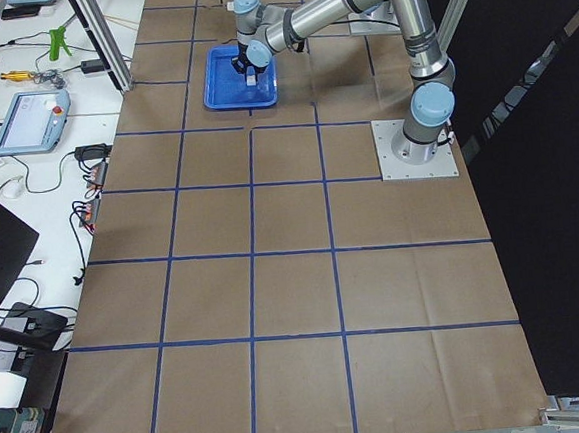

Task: Assemble white blocks and place on blue tray

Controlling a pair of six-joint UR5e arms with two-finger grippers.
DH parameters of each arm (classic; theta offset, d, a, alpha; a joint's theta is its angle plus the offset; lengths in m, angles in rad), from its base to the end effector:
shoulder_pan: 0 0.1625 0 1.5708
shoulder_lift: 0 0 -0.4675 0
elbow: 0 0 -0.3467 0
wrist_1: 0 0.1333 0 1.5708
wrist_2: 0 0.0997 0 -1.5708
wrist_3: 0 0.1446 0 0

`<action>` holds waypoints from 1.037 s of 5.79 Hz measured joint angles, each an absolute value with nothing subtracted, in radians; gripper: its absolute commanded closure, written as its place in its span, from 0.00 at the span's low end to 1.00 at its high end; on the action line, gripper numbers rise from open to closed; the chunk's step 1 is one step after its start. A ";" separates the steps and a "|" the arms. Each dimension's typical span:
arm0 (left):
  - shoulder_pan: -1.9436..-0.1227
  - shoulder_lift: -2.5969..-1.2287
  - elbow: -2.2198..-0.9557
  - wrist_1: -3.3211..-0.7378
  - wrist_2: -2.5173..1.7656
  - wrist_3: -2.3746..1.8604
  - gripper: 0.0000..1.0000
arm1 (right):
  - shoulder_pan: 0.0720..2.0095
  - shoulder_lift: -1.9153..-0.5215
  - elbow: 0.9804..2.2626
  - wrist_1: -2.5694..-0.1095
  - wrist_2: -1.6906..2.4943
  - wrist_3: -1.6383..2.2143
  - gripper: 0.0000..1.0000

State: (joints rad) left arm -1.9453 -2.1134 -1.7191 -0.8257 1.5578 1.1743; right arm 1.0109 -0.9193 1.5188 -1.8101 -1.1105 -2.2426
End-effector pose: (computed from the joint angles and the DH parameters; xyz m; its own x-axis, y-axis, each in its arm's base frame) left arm -0.3511 -0.5238 0.2029 -0.0224 0.9987 -0.0449 0.9992 0.0209 -0.0329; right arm -0.1605 -0.6280 0.1822 0.0317 -0.9994 -0.0171 -0.8384 -0.0173 -0.5447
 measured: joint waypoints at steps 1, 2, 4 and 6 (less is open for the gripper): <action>-1.948 -2.118 -1.719 -0.822 1.557 1.173 0.01 | 1.011 -0.919 1.518 -1.810 -1.111 -2.243 0.52; -1.949 -2.119 -1.720 -0.821 1.558 1.165 0.01 | 1.011 -0.920 1.518 -1.810 -1.111 -2.243 0.61; -1.949 -2.052 -1.712 -0.864 1.540 1.148 0.01 | 1.011 -0.923 1.513 -1.810 -1.111 -2.242 0.64; -1.943 -1.896 -1.605 -1.175 1.501 1.143 0.01 | 1.018 -0.946 1.491 -1.797 -1.111 -2.223 0.64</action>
